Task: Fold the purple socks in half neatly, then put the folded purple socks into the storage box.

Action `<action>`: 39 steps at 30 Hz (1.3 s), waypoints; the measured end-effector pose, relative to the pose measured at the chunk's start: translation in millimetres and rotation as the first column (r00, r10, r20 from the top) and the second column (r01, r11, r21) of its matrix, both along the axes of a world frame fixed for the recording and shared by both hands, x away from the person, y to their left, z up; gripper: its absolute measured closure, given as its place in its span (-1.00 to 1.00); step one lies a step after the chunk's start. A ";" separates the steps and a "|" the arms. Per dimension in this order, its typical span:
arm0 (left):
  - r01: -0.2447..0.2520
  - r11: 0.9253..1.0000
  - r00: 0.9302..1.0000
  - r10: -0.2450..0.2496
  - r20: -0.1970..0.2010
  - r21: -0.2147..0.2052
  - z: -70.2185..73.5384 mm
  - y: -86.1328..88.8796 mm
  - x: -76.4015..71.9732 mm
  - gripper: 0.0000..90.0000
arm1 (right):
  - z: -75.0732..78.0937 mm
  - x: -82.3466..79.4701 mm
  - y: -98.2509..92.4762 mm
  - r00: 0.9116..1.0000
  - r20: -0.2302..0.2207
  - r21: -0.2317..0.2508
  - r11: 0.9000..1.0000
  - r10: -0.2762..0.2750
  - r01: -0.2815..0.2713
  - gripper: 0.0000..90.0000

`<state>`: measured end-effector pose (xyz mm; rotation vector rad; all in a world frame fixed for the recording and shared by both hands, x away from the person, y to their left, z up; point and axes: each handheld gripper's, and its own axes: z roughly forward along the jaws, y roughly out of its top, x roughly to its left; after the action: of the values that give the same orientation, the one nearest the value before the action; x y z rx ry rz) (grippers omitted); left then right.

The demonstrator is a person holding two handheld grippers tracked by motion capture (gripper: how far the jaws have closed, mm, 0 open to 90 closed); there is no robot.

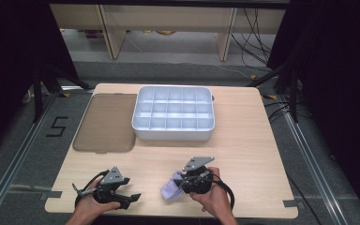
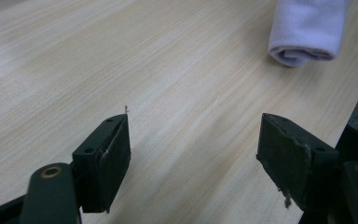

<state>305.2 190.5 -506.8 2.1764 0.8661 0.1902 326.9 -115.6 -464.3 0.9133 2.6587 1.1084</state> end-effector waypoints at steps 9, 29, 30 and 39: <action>-0.011 1.000 0.999 0.010 0.034 0.025 2.8 2.5 1.7 -0.48 | 2.7 1.0 -3.2 1.000 -0.012 -0.011 1.000 -0.028 0.028 0.64; -0.012 0.999 0.998 0.010 0.056 0.034 3.6 7.5 2.3 -0.48 | 21.4 12.9 -9.9 0.999 0.026 -0.034 0.998 -0.043 0.043 0.64; -0.023 0.999 0.999 0.021 0.047 0.026 3.2 7.0 2.0 -0.48 | 20.8 13.1 -9.2 0.998 0.037 -0.024 0.999 -0.044 0.045 0.64; -0.016 0.999 0.998 0.014 0.061 0.034 3.4 8.5 3.3 -0.48 | 25.7 19.2 -11.4 0.998 0.049 -0.041 0.999 -0.032 0.034 0.64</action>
<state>308.5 199.0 -503.3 2.1850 0.8509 0.2788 346.2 -127.0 -438.6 0.9086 2.6082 1.0505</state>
